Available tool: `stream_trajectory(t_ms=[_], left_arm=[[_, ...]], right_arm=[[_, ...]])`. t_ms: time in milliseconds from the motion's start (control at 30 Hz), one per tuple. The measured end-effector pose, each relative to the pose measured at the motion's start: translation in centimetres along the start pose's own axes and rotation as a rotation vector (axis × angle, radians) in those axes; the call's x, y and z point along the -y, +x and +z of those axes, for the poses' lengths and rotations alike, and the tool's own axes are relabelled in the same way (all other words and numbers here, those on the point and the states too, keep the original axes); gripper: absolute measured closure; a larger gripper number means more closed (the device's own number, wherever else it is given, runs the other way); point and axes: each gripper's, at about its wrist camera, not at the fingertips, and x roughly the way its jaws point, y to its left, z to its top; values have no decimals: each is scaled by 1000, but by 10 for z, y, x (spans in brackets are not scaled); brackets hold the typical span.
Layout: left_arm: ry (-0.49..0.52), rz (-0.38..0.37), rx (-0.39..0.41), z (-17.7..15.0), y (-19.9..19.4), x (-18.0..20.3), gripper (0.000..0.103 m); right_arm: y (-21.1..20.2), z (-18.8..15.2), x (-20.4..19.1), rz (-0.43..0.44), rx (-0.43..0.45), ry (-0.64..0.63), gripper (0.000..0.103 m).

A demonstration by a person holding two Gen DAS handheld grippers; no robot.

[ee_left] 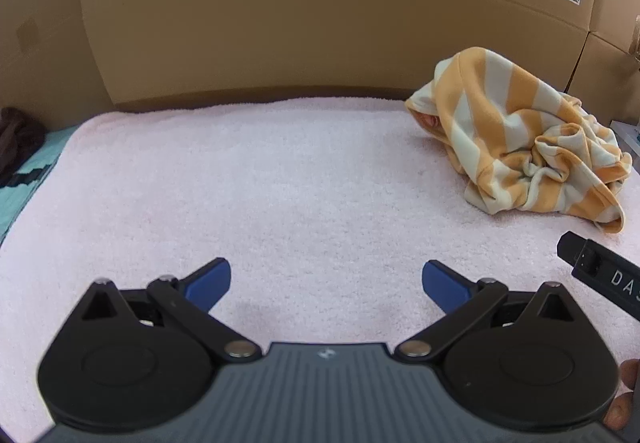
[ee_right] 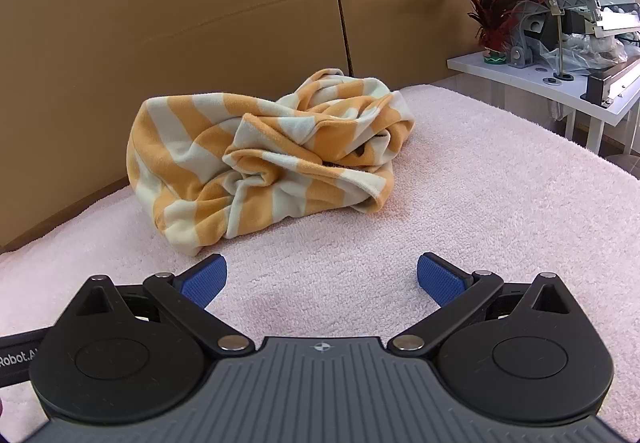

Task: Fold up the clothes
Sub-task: 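Move the right gripper toward the crumpled orange-and-cream striped garment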

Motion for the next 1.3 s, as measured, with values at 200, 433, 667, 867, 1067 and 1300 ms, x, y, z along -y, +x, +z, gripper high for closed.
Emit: stream_trajectory(t_ms=[200, 433, 667, 867, 1067, 1300], left_arm=[[-17, -30, -27, 6, 7, -3, 1], [67, -6, 54, 34, 4, 12, 1], [129, -127, -11, 64, 27, 39, 1], [62, -74, 10, 52, 55, 38, 1], [32, -80, -8, 47, 66, 25, 1], [-16, -93, -19, 49, 71, 17, 1]], right_arm=[[1, -1, -2, -9, -4, -13, 0], [1, 0, -2, -4, -2, -6, 0], [-1, 0, 2, 11, 8, 16, 0], [-8, 2, 12, 6, 46, 89, 11], [-10, 17, -8, -124, 105, -109, 11], [5, 36, -22, -105, 119, -119, 11]])
